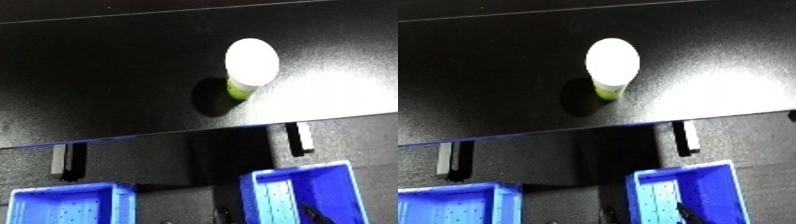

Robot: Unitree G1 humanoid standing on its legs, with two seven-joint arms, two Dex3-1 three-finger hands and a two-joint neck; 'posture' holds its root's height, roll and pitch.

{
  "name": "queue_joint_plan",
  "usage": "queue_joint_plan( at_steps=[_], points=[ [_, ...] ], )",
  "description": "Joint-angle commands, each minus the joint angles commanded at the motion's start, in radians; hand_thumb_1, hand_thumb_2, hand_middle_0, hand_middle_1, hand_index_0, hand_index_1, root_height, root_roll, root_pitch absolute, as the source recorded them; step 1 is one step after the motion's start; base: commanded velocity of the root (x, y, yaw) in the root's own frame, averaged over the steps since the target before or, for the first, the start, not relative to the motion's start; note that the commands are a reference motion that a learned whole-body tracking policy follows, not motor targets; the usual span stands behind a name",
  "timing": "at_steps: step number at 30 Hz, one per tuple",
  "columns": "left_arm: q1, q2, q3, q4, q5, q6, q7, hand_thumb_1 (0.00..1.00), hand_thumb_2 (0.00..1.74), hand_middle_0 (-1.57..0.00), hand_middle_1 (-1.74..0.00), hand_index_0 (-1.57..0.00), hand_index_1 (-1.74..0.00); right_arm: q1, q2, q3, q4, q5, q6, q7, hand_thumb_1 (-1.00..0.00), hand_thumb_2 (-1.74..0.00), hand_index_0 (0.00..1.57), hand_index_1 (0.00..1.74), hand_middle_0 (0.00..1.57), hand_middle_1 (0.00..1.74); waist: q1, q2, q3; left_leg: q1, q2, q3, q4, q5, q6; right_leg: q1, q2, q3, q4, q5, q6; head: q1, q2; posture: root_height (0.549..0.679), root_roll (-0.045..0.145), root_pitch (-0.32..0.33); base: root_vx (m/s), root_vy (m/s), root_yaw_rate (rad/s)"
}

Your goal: Pick up the object and place it into the box

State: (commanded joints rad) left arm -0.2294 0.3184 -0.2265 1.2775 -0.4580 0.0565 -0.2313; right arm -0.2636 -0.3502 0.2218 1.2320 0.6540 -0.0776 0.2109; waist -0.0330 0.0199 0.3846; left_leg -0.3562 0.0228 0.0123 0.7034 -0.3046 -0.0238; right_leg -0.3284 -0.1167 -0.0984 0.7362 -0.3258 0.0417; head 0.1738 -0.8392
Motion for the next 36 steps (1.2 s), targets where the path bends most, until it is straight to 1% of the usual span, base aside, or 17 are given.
queue_joint_plan(
  at_steps=[3,5,7,11,17,19,24,27,29,32,34,36],
  points=[
    [-0.010,0.008,-0.005,0.001,-0.001,0.010,0.000,0.00,0.00,0.00,0.00,0.00,0.00,-0.013,0.000,0.003,-0.007,0.004,-0.001,-0.008,0.00,0.00,0.00,0.00,0.00,0.00,0.001,-0.002,0.009,-0.034,-0.005,-0.002,0.053,-0.022,0.0095,-0.042,-0.0076,0.001,0.056,-0.013,0.0032,0.016,-0.029,0.637,0.043,-0.036,-0.068,0.021,0.013],
    [-0.011,0.010,-0.007,0.002,0.000,0.010,-0.002,0.00,0.00,0.00,0.00,0.00,0.00,-0.017,0.001,0.002,-0.010,0.002,-0.005,-0.010,0.00,0.00,0.00,0.00,0.00,0.00,0.002,-0.003,0.015,-0.051,-0.009,-0.003,0.078,-0.034,0.0138,-0.065,-0.0126,0.003,0.086,-0.020,0.0063,0.032,-0.021,0.633,0.043,-0.038,-0.045,0.031,0.008],
    [-0.010,0.012,-0.008,0.001,-0.001,0.006,-0.005,0.00,0.00,0.00,0.00,0.00,0.00,-0.019,0.001,0.000,-0.013,-0.002,-0.012,-0.008,0.00,0.00,0.00,0.00,0.00,0.00,0.004,-0.002,0.022,-0.068,-0.012,-0.004,0.097,-0.041,0.0187,-0.087,-0.0152,0.005,0.110,-0.025,0.0080,0.041,0.004,0.629,0.041,-0.038,-0.060,0.037,-0.004],
    [-0.016,0.015,-0.012,-0.002,-0.009,0.006,-0.001,0.00,0.00,0.00,0.00,0.00,0.00,-0.031,0.000,0.004,-0.015,0.005,-0.022,-0.010,0.00,0.00,0.00,0.00,0.00,0.00,0.006,0.001,0.034,-0.104,-0.013,-0.002,0.138,-0.055,0.0264,-0.139,-0.0185,0.009,0.161,-0.035,0.0086,0.060,0.069,0.620,0.036,-0.034,-0.076,0.029,-0.002],
    [-0.025,0.018,-0.012,-0.005,-0.006,0.024,0.005,0.00,0.00,0.00,0.00,0.00,0.00,-0.042,0.001,0.009,-0.026,0.025,-0.026,-0.016,0.00,0.00,0.00,0.00,0.00,0.00,0.007,-0.001,0.040,-0.145,-0.006,0.001,0.189,-0.075,0.0299,-0.189,-0.0208,0.016,0.215,-0.049,0.0091,0.104,0.191,0.610,0.032,-0.028,-0.026,0.001,0.020],
    [-0.027,0.022,-0.012,-0.008,-0.006,0.029,0.007,0.00,0.00,0.00,0.00,0.00,0.00,-0.044,0.000,0.012,-0.035,0.028,-0.029,-0.018,0.00,0.00,0.00,0.00,0.00,0.00,0.005,-0.001,0.043,-0.159,-0.003,0.003,0.206,-0.081,0.0319,-0.204,-0.0198,0.017,0.231,-0.053,0.0076,0.120,0.234,0.608,0.031,-0.025,-0.014,-0.002,0.014],
    [-0.025,0.033,-0.015,-0.018,-0.007,0.035,0.007,0.00,0.00,0.00,0.00,0.00,0.00,-0.040,-0.008,0.015,-0.061,0.040,-0.035,-0.022,0.00,0.00,0.00,0.00,0.00,0.00,0.000,-0.004,0.046,-0.185,0.004,0.005,0.250,-0.102,0.0368,-0.233,-0.0168,0.021,0.263,-0.064,0.0025,0.161,0.311,0.603,0.031,-0.017,0.003,-0.005,0.022],
    [-0.025,0.037,-0.020,-0.027,-0.005,0.034,0.003,0.00,0.00,0.00,0.00,0.00,0.00,-0.036,-0.015,0.017,-0.085,0.046,-0.039,-0.021,0.00,0.00,0.00,0.00,0.00,0.00,-0.003,-0.005,0.050,-0.195,0.006,0.004,0.264,-0.108,0.0385,-0.244,-0.0145,0.022,0.273,-0.067,0.0004,0.178,0.342,0.601,0.030,-0.014,0.008,-0.010,0.020],
    [-0.024,0.040,-0.024,-0.035,-0.007,0.031,0.000,0.00,0.00,0.00,0.00,0.00,0.00,-0.033,-0.021,0.020,-0.108,0.048,-0.042,-0.018,0.00,0.00,0.00,0.00,0.00,0.00,-0.005,-0.005,0.053,-0.200,0.005,0.003,0.268,-0.109,0.0399,-0.250,-0.0125,0.024,0.278,-0.067,-0.0007,0.187,0.366,0.600,0.030,-0.011,0.003,-0.007,0.004],
    [-0.018,0.047,-0.028,-0.052,-0.015,0.024,-0.005,0.00,0.00,0.00,0.00,0.00,0.00,-0.020,-0.033,0.028,-0.162,0.052,-0.039,-0.003,0.00,0.00,0.00,0.00,0.00,0.00,-0.008,-0.005,0.056,-0.207,0.004,0.003,0.271,-0.109,0.0416,-0.257,-0.0101,0.025,0.281,-0.067,-0.0016,0.194,0.382,0.600,0.030,-0.006,-0.008,-0.004,-0.011],
    [-0.011,0.051,-0.029,-0.069,-0.020,0.020,-0.005,0.00,0.00,0.00,0.00,0.00,0.00,-0.007,-0.046,0.037,-0.213,0.057,-0.023,0.026,0.00,0.00,0.00,0.00,0.00,0.00,-0.010,-0.007,0.058,-0.210,0.004,0.003,0.271,-0.109,0.0413,-0.259,-0.0093,0.024,0.278,-0.065,-0.0018,0.195,0.385,0.600,0.030,-0.002,-0.019,-0.008,-0.019],
    [-0.002,0.057,-0.029,-0.086,-0.027,0.018,-0.004,0.00,0.00,0.00,0.00,0.00,0.00,0.011,-0.062,0.049,-0.274,0.060,0.008,0.077,0.00,0.00,0.00,0.00,0.00,0.00,-0.012,-0.011,0.061,-0.213,0.006,0.003,0.271,-0.109,0.0406,-0.260,-0.0097,0.023,0.274,-0.062,-0.0017,0.192,0.382,0.601,0.030,0.001,-0.019,-0.016,-0.028]
  ],
)
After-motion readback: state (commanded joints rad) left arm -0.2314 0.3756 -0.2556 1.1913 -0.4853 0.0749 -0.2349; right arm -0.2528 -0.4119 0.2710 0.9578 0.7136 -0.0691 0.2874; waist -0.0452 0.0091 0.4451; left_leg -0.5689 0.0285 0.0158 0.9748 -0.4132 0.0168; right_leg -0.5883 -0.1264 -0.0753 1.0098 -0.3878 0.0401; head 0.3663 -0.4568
